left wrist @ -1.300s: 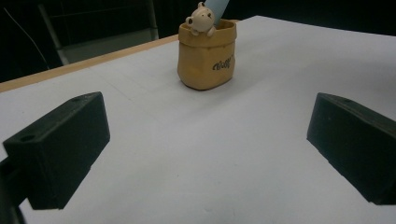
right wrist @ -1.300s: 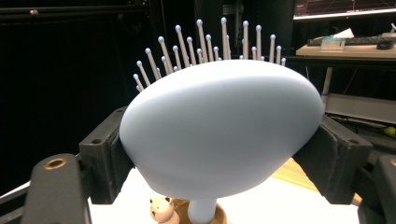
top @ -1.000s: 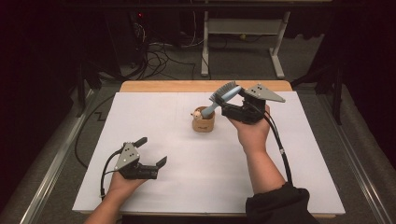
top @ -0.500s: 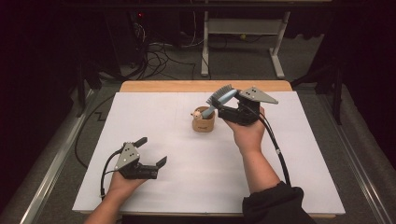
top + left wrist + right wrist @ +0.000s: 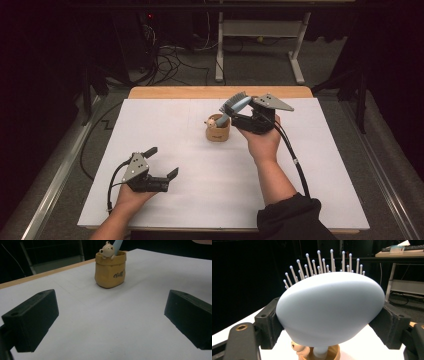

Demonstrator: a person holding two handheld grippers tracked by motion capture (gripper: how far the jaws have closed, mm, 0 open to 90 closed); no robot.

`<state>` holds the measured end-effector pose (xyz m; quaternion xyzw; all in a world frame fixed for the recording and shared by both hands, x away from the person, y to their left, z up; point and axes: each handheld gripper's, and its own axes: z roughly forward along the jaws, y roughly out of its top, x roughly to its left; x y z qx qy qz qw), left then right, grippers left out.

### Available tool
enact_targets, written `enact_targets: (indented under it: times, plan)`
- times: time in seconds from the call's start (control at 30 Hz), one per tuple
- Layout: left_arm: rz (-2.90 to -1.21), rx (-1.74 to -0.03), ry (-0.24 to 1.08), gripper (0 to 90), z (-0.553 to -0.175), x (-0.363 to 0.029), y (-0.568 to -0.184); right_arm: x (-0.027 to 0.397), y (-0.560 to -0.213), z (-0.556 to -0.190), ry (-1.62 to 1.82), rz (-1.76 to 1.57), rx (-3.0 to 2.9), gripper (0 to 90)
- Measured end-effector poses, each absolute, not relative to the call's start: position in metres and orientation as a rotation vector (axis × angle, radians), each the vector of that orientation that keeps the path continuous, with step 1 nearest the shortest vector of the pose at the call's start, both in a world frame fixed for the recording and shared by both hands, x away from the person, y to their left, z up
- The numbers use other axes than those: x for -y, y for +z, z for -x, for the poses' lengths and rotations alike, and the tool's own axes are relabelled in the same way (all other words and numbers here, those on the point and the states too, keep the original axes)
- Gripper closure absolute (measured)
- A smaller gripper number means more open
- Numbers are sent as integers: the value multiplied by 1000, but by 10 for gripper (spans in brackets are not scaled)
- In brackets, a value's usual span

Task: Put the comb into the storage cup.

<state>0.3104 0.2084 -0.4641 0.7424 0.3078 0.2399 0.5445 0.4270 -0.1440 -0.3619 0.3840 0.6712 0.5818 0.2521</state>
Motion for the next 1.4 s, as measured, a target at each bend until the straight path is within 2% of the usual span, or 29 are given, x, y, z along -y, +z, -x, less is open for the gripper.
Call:
enact_targets:
  times: [1.4]
  plan:
    - [-1761, -732, 570, 0, -310, -208, -464, 140, -371, -435, 1559, -1052, -1850, 212]
